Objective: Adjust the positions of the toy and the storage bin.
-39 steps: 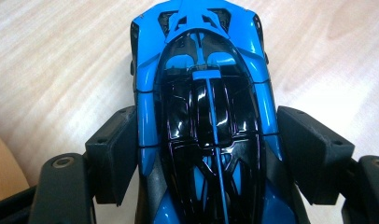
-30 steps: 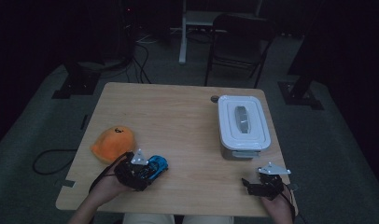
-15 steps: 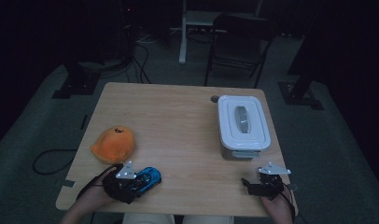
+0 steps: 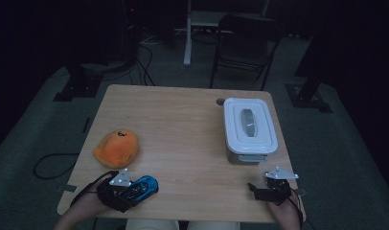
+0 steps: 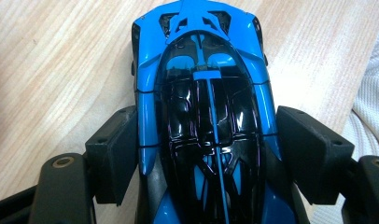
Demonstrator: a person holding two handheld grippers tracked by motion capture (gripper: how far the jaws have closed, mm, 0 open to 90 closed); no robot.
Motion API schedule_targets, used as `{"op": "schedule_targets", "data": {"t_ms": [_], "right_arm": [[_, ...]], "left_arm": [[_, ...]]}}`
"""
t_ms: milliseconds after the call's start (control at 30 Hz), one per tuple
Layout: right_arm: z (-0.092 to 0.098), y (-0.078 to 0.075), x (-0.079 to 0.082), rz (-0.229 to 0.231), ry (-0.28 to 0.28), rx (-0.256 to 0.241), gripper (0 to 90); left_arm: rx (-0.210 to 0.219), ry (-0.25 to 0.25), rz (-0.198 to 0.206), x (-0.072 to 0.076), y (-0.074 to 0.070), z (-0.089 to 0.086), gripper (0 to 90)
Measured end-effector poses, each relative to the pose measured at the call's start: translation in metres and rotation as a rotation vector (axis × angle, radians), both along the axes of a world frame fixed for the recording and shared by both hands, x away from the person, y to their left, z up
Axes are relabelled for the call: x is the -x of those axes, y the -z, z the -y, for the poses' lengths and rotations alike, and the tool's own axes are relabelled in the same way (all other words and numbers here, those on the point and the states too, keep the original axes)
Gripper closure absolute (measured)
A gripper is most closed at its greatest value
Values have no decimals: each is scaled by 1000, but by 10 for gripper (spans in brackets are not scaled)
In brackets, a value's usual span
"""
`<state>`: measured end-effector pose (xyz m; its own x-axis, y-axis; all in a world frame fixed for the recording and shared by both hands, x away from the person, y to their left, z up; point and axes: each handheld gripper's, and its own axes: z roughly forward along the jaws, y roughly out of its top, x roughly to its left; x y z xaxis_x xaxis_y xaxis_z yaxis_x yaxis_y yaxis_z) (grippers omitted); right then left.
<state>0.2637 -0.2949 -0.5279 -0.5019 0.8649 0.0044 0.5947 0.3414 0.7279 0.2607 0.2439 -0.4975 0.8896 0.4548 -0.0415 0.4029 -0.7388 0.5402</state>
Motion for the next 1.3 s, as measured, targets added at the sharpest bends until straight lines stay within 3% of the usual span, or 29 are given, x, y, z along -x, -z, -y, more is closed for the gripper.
{"op": "schedule_targets", "data": {"t_ms": [200, 500, 767, 1000, 1200, 1300], "right_arm": [[0, 0, 0, 0, 0, 0, 141], [0, 0, 0, 0, 0, 0, 141], [0, 0, 0, 0, 0, 0, 141], [0, 0, 0, 0, 0, 0, 141], [0, 0, 0, 0, 0, 0, 141], [0, 0, 0, 0, 0, 0, 141]], "left_arm": [[23, 1, -1, -1, 3, -1, 262], [-29, -45, -36, -3, 2, 3, 222], [-29, -66, -35, -2, -1, 2, 212], [38, -77, -25, 1, -16, -3, 213], [91, -114, 21, 1, -34, -11, 214], [121, -184, 85, -2, -47, -21, 215]]}}
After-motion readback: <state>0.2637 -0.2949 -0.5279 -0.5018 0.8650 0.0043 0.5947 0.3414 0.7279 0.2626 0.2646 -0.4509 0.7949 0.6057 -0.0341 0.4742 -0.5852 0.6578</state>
